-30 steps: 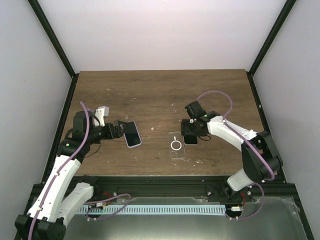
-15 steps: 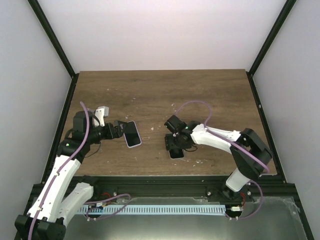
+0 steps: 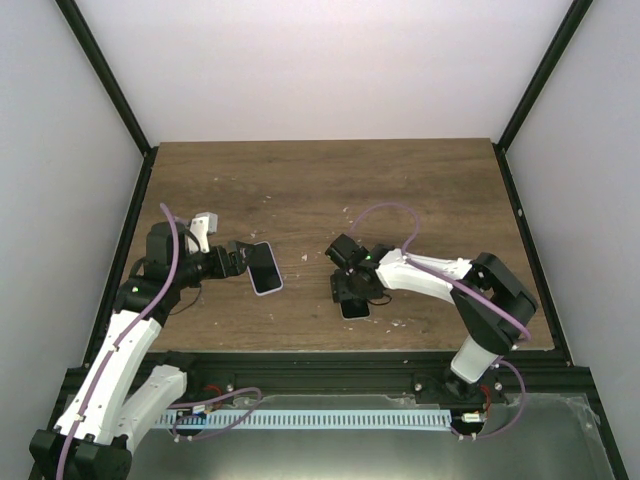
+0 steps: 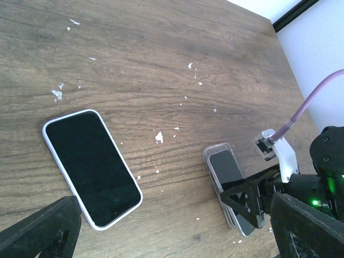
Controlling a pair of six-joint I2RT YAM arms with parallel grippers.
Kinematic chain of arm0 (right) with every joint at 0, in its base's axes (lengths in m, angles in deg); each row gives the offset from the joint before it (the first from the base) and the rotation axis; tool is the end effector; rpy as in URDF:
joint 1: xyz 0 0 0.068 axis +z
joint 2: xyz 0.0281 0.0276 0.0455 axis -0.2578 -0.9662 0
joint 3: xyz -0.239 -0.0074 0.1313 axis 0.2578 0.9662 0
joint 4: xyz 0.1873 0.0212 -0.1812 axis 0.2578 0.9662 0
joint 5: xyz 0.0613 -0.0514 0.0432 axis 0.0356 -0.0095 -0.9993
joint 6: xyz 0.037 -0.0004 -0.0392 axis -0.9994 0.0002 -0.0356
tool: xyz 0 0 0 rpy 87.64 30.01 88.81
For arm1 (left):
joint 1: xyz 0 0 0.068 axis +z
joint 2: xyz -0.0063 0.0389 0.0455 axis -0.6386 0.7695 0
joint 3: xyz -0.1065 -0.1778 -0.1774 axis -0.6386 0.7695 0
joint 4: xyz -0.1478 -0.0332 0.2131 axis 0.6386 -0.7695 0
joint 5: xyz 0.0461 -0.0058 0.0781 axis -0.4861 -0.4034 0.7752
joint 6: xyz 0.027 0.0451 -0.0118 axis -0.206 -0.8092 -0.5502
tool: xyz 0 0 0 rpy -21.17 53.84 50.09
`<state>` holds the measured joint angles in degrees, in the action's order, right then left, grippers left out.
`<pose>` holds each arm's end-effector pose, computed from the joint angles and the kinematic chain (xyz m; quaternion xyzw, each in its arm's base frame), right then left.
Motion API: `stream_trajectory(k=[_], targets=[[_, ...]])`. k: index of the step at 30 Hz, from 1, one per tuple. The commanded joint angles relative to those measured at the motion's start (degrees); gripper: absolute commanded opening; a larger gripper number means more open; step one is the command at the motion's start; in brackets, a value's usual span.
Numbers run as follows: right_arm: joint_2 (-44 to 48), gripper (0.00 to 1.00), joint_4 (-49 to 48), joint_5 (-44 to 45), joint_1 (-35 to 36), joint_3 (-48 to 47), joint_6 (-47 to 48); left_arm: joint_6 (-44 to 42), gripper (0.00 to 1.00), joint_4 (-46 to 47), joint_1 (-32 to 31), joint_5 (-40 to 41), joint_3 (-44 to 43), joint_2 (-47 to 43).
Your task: Put the phone into the phone case
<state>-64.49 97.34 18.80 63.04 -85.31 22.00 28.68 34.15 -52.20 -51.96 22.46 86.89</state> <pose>0.2006 0.2201 0.1643 -0.0782 0.9871 0.0686 0.1217 0.1576 -0.0488 0.2930 0.0188 0.8782 -0.2972 0.3742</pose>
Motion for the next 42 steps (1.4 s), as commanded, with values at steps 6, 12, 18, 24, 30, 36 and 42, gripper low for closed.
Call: stream_trajectory(k=[6,12,18,24,30,36,42], targets=[[-0.8,0.58,0.3,5.5,0.5,-3.5,-1.3,-0.6,0.98,0.0,0.1,-0.1,0.0,-0.4],[-1.2,0.59,-0.3,5.7,0.5,-3.8,-1.5,-0.6,0.98,0.0,0.1,-0.1,0.0,-0.4],[-1.7,0.59,0.4,6.3,0.5,-3.0,-2.1,-0.6,0.98,0.0,0.0,-0.2,0.0,-0.3],[-2.3,0.67,-0.2,6.0,0.5,-2.2,-2.6,-0.6,0.98,0.0,0.1,-0.3,-0.1,-0.4],[-1.9,0.75,0.3,6.1,0.5,-2.5,-2.4,-0.6,0.98,0.1,0.0,-0.2,0.0,-0.3],[-1.0,0.81,1.3,7.1,0.5,-2.7,-2.3,-0.6,0.98,0.1,0.1,-0.2,0.0,-0.1],[-0.3,0.92,2.0,7.5,0.5,-2.6,-2.2,-0.6,0.98,0.1,0.1,-0.1,0.0,0.0]])
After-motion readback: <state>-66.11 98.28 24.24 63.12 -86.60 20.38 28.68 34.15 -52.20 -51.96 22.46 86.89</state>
